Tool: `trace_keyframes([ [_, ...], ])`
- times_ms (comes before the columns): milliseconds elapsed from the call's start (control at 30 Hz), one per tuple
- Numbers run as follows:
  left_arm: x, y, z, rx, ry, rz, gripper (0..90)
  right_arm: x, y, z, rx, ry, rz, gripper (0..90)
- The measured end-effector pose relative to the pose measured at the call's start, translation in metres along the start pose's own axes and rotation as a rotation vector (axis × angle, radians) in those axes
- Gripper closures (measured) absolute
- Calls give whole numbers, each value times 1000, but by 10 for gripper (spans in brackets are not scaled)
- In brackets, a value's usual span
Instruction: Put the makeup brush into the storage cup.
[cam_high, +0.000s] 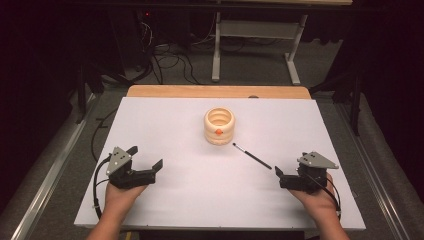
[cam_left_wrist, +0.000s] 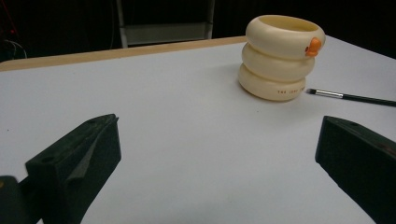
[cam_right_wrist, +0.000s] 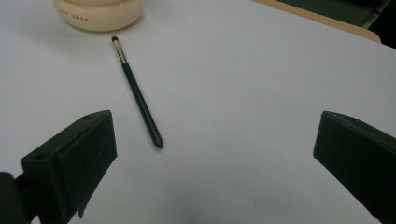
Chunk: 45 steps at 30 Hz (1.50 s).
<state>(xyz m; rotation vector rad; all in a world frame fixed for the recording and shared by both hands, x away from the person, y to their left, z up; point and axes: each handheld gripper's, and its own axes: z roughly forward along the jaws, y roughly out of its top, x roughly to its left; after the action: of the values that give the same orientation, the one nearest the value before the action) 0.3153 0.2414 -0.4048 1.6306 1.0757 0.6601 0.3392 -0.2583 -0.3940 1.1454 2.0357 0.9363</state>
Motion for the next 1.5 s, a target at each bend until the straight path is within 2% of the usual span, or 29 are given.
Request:
trace_keyframes([
  [233,4,-1,-4,-12,17,-6,1,3,1,5,52,2,2,7],
  [267,5,-1,-4,-15,21,-10,1,3,0,8,83,9,-10,7],
  [400,5,0,-6,-27,27,-12,1,4,-2,12,117,17,-17,8],
  [700,0,1,4,-6,14,19,1,6,-3,12,189,20,-49,8],
  [933,2,4,9,-24,13,11,1,3,-2,20,217,23,-35,8],
  [1033,3,4,11,-29,11,0,0,4,-3,27,251,28,-48,8],
  [1167,3,6,13,-34,12,1,0,2,-2,36,300,60,-48,8],
  [1367,1,6,17,-12,14,24,0,-5,1,40,345,94,-12,8],
  [1500,1,8,21,-16,10,12,0,-10,3,40,375,89,-2,8],
])
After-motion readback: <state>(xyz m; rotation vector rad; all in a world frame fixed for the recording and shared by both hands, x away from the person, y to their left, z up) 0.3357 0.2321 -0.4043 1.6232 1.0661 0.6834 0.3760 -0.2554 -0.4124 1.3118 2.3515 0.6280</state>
